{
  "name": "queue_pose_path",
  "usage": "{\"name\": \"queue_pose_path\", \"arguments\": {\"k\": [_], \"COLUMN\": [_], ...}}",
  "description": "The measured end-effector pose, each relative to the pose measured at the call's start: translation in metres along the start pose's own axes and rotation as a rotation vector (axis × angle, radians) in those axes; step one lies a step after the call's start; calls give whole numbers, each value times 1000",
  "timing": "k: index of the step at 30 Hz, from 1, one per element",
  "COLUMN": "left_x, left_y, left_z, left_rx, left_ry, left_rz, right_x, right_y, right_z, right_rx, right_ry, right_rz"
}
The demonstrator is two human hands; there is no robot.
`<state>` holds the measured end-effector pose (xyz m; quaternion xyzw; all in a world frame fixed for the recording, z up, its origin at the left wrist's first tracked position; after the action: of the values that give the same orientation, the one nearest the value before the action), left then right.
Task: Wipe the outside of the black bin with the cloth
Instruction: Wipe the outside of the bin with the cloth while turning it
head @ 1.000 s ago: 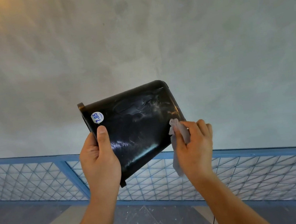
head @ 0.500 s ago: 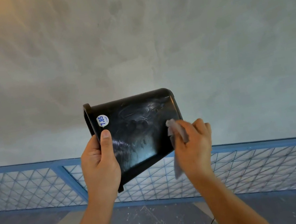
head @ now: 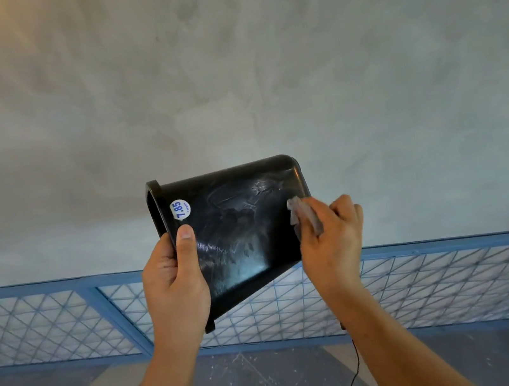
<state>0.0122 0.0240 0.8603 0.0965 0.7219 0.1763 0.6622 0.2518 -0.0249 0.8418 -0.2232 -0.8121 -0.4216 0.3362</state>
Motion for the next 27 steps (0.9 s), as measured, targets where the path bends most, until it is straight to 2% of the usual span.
{"name": "queue_pose_path", "arguments": {"k": [3,6,8,12,15,19,22,25,27], "left_x": [-4,-4,1,2,-3,-6,-2,0,-1], "left_y": [-5,-5,-5,-12,-20,-22,-22,-26,-30], "left_z": [11,14,11,13,24,31,28,32,40], "left_rx": [-1,-2,-23,-29,-34,-74,-105,-99,-100], "left_ry": [-72,-89,-86,-62,-62,-62,-63,-28,-24], "left_rz": [-31,-21,-34,-45,-30,-25,-57,-68,-76], "right_x": [28,59,52,10,20,56,34,0,0], "right_y": [6,-28,-44,-11,11,-24,-34,3,24], "right_z": [4,11,7,-9,-9,2,-11,-18,-20], "right_rx": [1,124,138,49,12,153,145,98,66], "right_ry": [13,21,14,9,-11,-23,25,-11,-24], "right_rz": [-60,-247,-327,-199,-152,-328,-401,-280,-220]}}
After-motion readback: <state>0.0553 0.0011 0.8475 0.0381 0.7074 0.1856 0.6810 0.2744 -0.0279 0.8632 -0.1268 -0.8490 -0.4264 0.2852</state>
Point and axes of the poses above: each hand's wrist, its own y-axis towards the middle knuckle, its own z-axis out of the palm, x = y × z, the point moved 7 cm from there along y, towards the middle knuckle, and after that the axes turned 6 degrees about z, right-handed, at the moved point
